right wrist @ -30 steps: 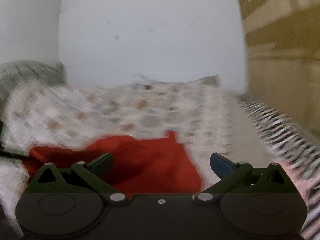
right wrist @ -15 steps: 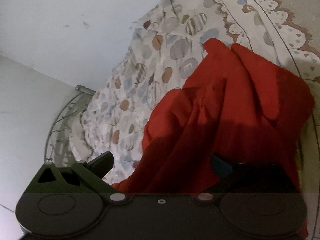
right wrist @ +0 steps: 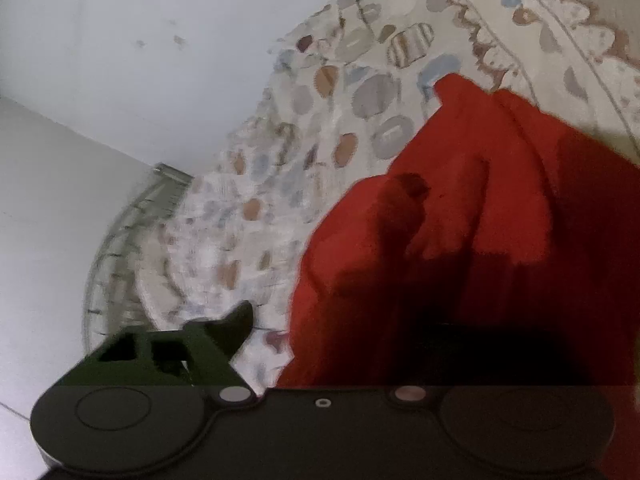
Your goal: Fold small clothes
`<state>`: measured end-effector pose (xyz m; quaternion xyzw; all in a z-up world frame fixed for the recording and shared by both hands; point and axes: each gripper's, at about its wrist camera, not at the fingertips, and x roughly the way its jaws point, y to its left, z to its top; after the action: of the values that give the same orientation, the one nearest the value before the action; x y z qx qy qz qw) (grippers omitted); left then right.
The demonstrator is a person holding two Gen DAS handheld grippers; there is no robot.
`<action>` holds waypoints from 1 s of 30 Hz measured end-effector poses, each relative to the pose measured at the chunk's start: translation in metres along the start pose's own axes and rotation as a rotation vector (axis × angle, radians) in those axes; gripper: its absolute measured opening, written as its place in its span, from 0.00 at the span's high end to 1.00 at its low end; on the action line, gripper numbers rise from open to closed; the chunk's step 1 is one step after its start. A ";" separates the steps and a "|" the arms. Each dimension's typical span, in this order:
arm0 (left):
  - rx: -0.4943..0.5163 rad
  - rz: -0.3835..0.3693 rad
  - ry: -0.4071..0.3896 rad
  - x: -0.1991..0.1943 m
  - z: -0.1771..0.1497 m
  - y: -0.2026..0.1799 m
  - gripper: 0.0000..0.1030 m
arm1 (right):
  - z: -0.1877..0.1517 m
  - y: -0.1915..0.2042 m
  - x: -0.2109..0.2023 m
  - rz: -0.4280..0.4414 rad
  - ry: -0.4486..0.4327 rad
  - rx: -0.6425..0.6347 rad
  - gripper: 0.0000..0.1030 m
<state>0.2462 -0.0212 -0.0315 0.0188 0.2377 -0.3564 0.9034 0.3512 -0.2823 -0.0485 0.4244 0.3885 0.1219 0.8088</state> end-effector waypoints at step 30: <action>0.154 -0.166 0.034 0.062 0.020 -0.086 0.02 | 0.024 -0.076 -0.078 -0.137 -0.198 -0.261 0.68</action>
<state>0.2379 -0.1284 -0.0294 0.0743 0.2255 -0.4470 0.8625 0.3071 -0.3842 -0.0590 0.2982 0.3159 0.0734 0.8977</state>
